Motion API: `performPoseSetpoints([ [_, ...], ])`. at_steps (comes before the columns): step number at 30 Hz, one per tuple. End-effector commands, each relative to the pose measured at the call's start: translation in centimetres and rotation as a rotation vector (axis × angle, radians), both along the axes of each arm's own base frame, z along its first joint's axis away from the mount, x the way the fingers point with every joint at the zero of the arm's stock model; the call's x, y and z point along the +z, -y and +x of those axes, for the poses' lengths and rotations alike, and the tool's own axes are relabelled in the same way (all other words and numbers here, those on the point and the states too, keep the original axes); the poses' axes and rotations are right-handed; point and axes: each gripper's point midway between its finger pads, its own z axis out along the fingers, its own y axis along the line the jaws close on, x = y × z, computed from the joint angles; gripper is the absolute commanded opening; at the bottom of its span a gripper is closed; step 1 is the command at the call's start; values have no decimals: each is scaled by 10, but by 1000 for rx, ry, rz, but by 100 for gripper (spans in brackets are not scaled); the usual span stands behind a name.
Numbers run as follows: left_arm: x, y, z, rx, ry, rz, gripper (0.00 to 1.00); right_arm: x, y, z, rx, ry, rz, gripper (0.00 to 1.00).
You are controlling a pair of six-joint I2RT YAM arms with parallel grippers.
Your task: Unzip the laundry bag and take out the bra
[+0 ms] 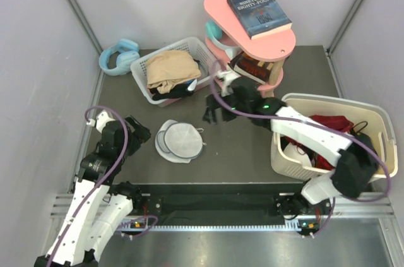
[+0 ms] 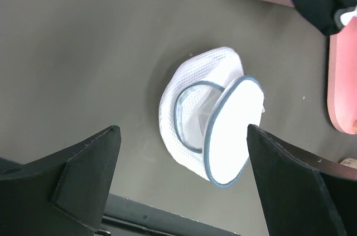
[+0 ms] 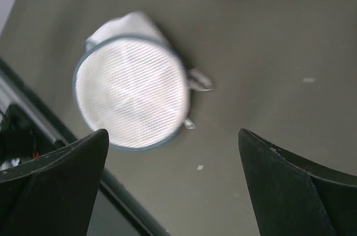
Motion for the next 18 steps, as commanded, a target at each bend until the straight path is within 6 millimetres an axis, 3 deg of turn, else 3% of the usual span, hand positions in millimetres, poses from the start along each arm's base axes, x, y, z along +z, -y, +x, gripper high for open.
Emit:
performPoseSetpoints([
  [1,39,-1,17,-39,137,43,99,41,60,13,-133,104,97,100],
  [5,69,-3,19,-64,218,79,99,63,106,8,-242,175,102,100],
  [8,82,-9,18,-62,223,118,99,74,122,3,-282,208,113,100],
  [18,99,-15,21,-72,208,182,99,90,144,1,-363,247,111,100],
])
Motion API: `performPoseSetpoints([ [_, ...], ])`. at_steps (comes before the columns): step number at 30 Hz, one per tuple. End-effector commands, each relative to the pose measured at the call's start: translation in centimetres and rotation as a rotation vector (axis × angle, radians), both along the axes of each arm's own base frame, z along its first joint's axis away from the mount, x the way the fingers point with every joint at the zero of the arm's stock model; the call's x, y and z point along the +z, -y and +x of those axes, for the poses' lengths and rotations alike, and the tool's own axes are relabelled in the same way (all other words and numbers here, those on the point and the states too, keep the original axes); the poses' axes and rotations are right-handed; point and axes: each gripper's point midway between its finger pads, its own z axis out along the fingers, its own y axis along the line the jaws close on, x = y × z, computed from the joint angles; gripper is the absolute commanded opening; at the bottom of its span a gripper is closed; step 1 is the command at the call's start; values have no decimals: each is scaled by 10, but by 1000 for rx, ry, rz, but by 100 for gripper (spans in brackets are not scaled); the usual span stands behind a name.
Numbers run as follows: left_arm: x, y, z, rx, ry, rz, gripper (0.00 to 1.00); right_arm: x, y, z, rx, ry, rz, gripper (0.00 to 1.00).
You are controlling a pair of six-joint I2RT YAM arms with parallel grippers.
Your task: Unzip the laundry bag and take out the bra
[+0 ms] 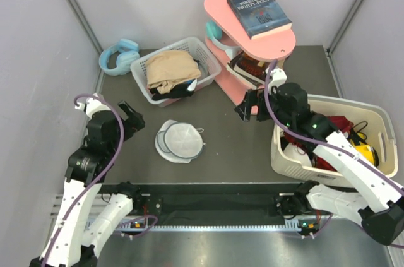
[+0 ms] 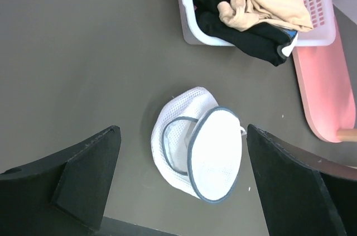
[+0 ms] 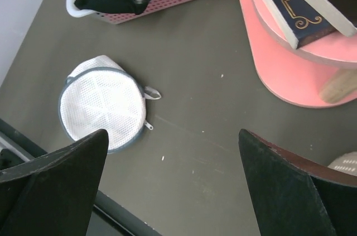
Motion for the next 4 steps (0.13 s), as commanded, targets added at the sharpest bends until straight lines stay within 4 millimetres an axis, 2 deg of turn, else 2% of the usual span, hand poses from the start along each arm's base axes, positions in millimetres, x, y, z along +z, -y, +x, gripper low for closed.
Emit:
performPoseSetpoints([
  [1,17,-5,1,-6,38,38,99,10,13,4,-55,30,3,100],
  [4,17,-4,1,-4,38,35,99,13,17,4,-67,38,2,100],
])
